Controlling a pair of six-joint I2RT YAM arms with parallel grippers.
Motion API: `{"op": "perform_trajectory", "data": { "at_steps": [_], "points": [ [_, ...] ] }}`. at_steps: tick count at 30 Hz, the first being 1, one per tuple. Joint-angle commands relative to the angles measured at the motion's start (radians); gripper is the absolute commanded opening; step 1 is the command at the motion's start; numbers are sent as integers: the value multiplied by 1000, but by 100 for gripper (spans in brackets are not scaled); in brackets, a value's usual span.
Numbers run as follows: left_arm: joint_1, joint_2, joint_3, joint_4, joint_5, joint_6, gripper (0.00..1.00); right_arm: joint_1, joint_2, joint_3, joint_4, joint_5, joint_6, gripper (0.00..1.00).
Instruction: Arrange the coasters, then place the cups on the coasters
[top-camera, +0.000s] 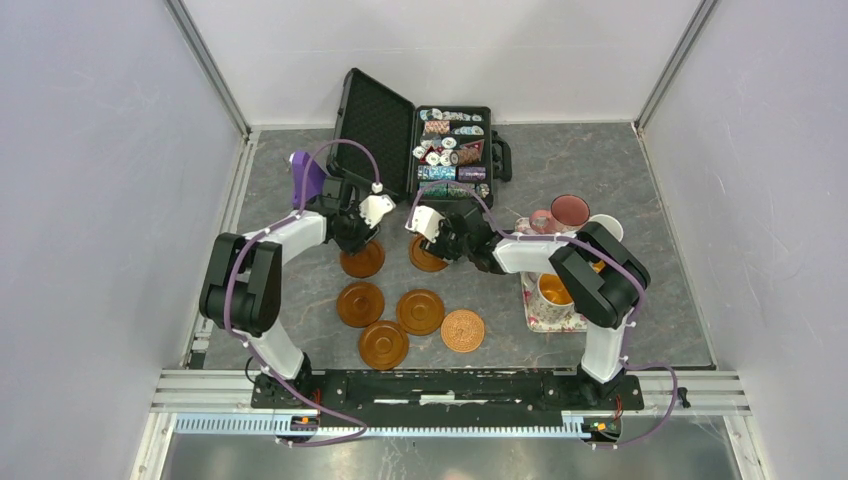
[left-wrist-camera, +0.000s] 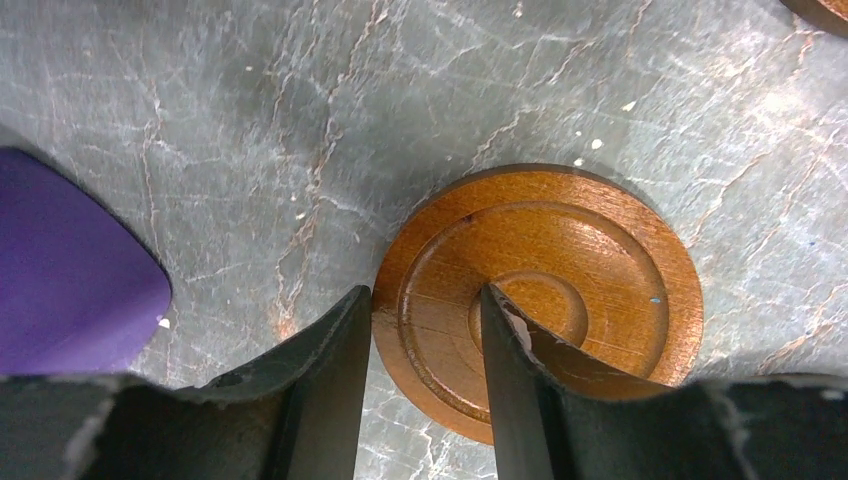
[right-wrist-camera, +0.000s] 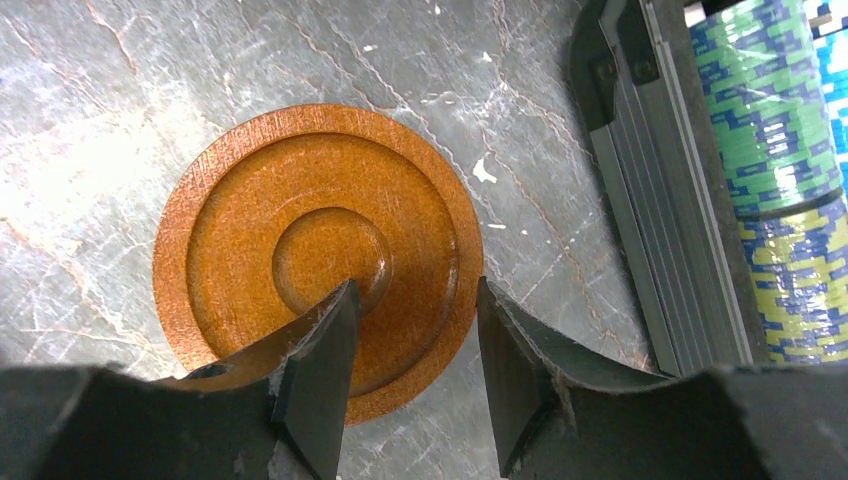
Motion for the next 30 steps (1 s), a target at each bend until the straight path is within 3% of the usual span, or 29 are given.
{"op": "perform_trajectory", "data": {
  "at_steps": [1,8,15,23,30],
  "points": [
    [-24,16,24,18,-23,-59,50,-23,-7,-41,-120,23,-20,53],
    [-24,-36,67,-36,-16,-88,55,-33,-25,-59,-125,27,-24,53],
    [-10,-169,133,-179,23,-94,67,-35,-60,-89,-132,4,-22,53],
    [-1,-326,-77,-318,85,26,81,-34,-77,-111,-139,-47,-1,53],
    [-4,-334,-210,-260,75,20,82,-35,-70,-110,-143,-69,10,53]
  ]
}}
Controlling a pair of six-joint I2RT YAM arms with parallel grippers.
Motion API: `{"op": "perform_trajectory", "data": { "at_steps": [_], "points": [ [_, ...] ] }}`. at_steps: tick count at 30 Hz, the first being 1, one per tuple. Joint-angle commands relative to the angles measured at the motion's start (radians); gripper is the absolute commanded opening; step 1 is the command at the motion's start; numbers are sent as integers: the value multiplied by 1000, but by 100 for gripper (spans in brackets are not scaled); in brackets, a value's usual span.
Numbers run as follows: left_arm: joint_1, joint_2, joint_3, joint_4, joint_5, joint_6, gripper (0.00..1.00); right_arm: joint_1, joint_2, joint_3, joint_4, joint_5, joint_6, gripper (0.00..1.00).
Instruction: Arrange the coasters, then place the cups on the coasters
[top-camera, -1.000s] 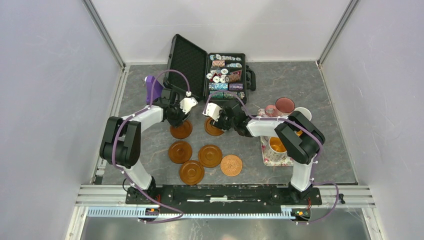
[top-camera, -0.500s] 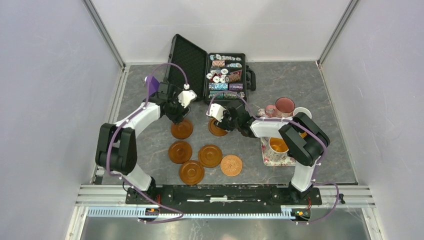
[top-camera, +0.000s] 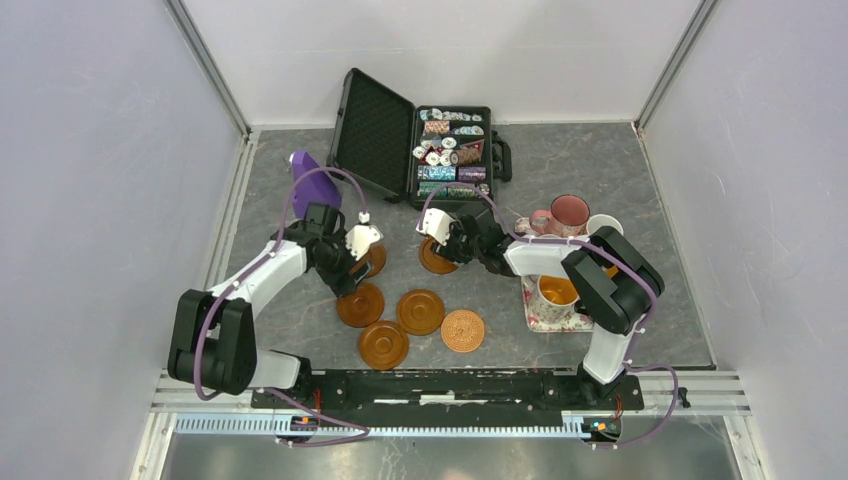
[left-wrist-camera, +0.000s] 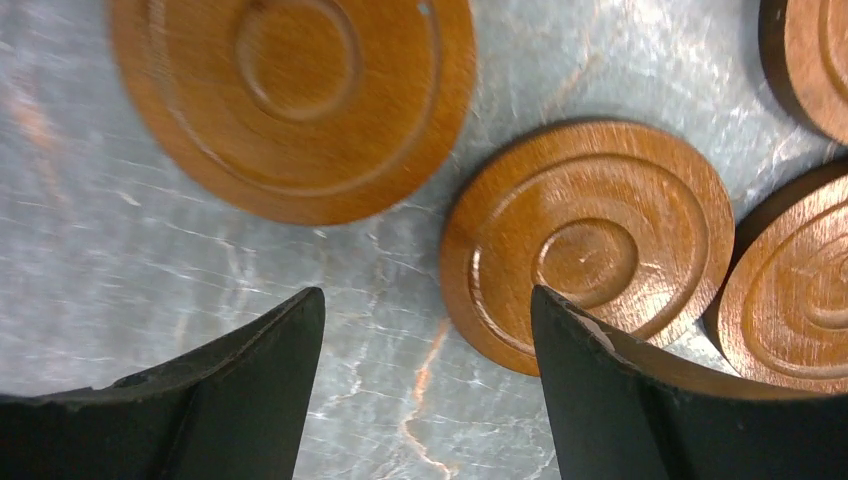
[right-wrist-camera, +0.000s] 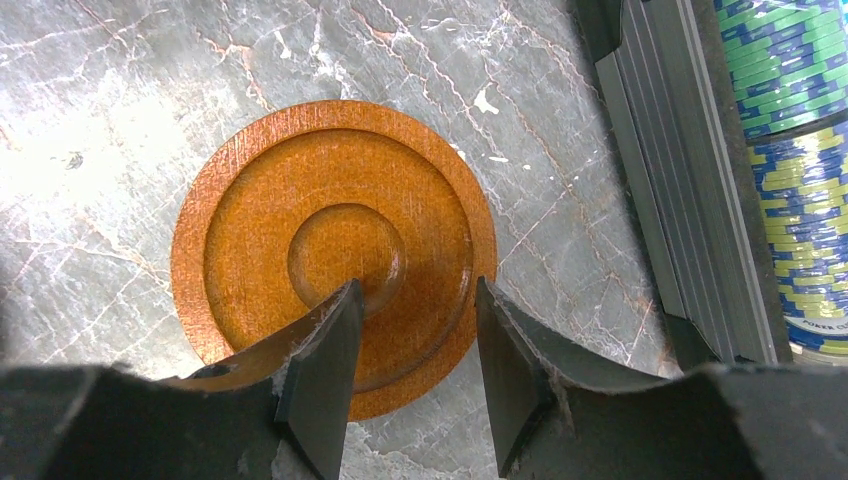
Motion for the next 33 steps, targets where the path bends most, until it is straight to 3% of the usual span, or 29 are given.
{"op": "perform_trajectory", "data": {
  "at_steps": [1,16,22,27,33],
  "points": [
    [-2,1,-42,32,18,35,81,-2,3,-33,-113,-28,22,53],
    [-13,155,-22,227,-83,-38,59,-2,14,-27,-114,-11,21,52],
    [-5,166,-10,263,-130,-54,56,-1,9,-29,-113,-15,27,53],
    [11,106,-30,181,-92,-4,57,-2,3,-27,-116,-16,27,52],
    [151,78,-51,111,-78,100,59,-1,6,-23,-120,-26,34,52]
  ]
}}
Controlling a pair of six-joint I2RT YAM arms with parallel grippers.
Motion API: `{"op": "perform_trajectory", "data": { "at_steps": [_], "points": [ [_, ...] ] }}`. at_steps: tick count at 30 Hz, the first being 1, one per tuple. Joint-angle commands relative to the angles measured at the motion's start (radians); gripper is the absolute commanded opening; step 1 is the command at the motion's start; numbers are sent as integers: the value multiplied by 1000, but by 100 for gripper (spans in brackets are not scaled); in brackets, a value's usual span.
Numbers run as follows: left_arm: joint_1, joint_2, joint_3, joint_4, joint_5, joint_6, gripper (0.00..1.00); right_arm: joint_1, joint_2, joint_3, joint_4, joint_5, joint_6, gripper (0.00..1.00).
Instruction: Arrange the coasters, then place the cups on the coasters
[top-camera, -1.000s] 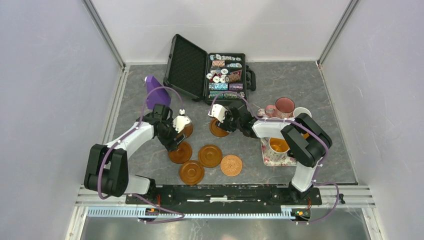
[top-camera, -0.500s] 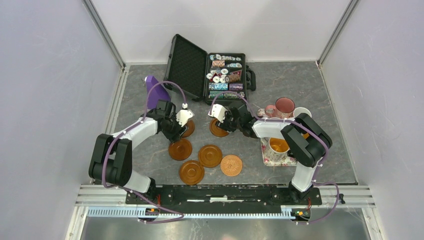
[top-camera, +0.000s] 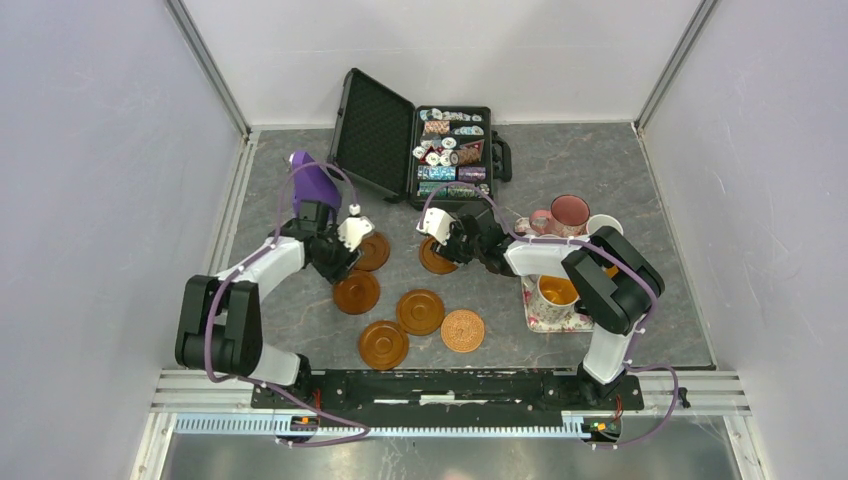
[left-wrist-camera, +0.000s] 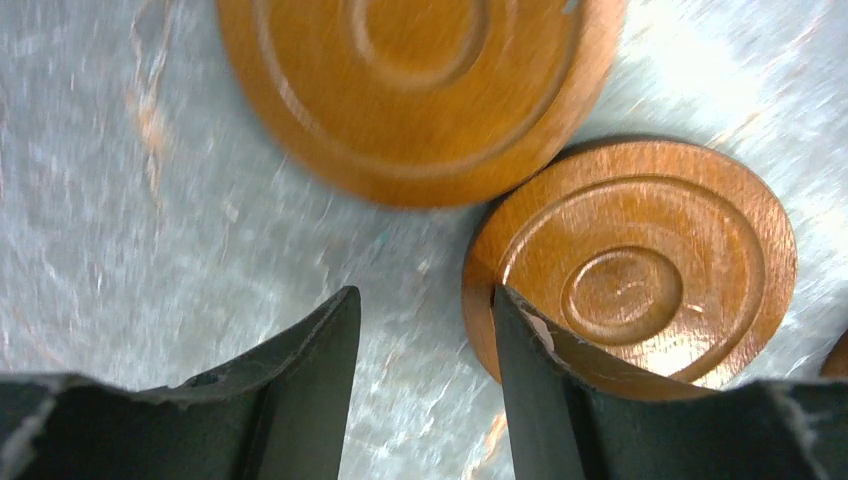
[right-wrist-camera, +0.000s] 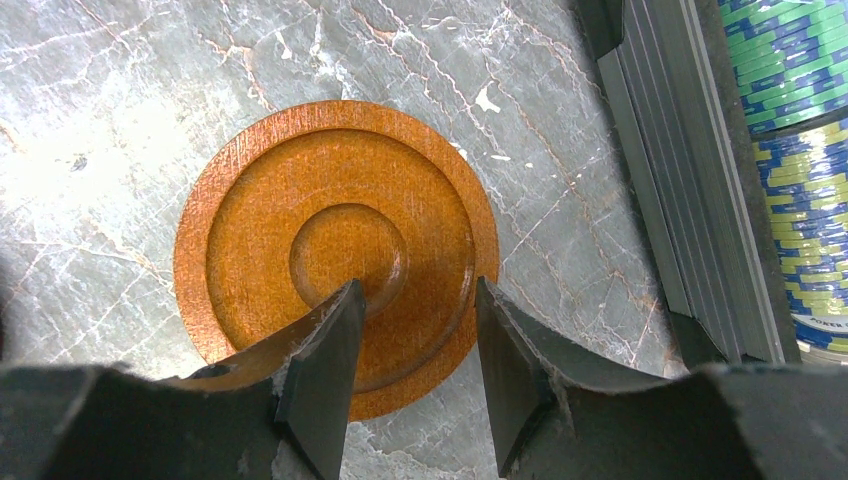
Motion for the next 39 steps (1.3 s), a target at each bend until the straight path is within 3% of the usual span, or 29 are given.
{"op": "perform_trajectory", "data": {
  "at_steps": [1,7,13,39],
  "points": [
    [135,-9,-21,-65,-40,131,59,0,6,-23,-117,-19,19,53],
    [350,34,22,-56,-20,235,59,0,16,-16,-115,-27,21,53],
    [463,106,114,-12,-3,230,58,3,30,3,-118,-39,26,53],
    [509,312,314,60,42,104,58,39,105,90,-113,-48,42,53]
  ]
}}
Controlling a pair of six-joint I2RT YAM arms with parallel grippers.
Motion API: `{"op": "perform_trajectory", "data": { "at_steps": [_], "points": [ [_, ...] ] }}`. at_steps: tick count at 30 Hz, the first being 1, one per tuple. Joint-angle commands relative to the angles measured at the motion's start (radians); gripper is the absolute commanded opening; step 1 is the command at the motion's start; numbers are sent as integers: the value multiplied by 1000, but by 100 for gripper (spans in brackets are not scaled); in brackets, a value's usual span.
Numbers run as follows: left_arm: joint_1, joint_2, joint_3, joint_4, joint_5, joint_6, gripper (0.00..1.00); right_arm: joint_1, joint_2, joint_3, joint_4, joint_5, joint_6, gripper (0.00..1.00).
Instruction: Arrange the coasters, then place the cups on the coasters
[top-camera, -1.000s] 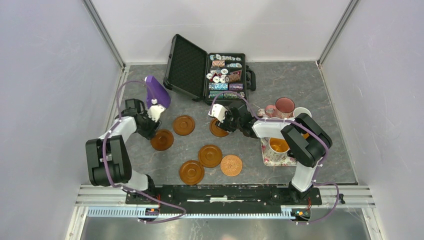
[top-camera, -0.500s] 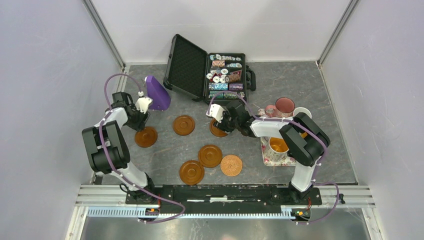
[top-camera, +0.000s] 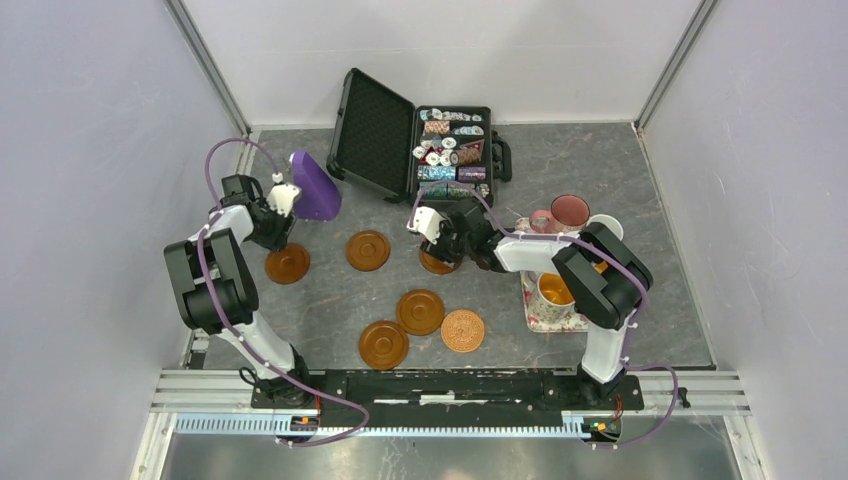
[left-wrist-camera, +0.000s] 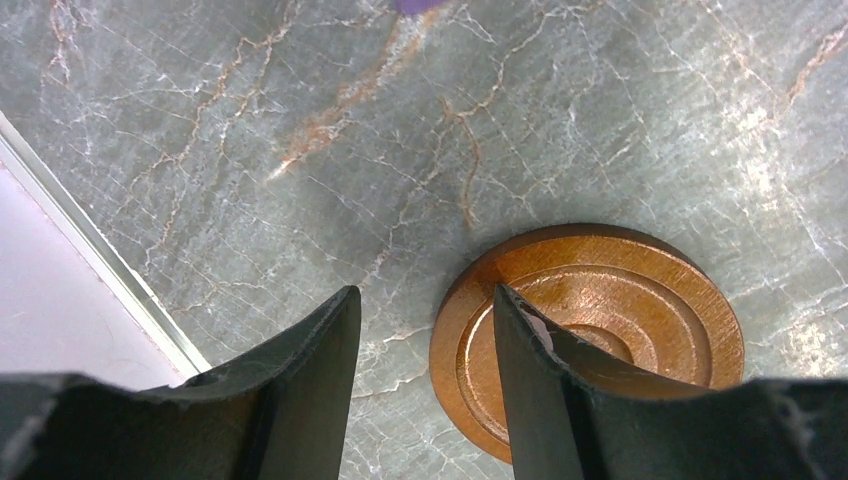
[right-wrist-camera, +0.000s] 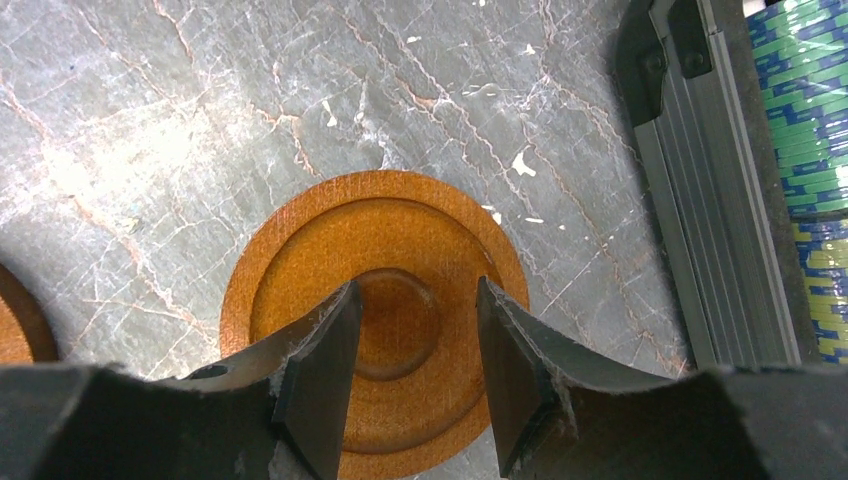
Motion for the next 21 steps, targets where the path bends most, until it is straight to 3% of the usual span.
{"op": "perform_trajectory", "data": {
  "at_steps": [1,10,21],
  "points": [
    [6,43,38,44,32,-60,58,7,57,18,-78,-17,17,53],
    [6,44,65,30,43,-80,61,9,72,47,-75,-21,29,53],
    [11,-160,94,-163,145,-94,75,7,-93,39,-114,-37,7,62]
  ]
}}
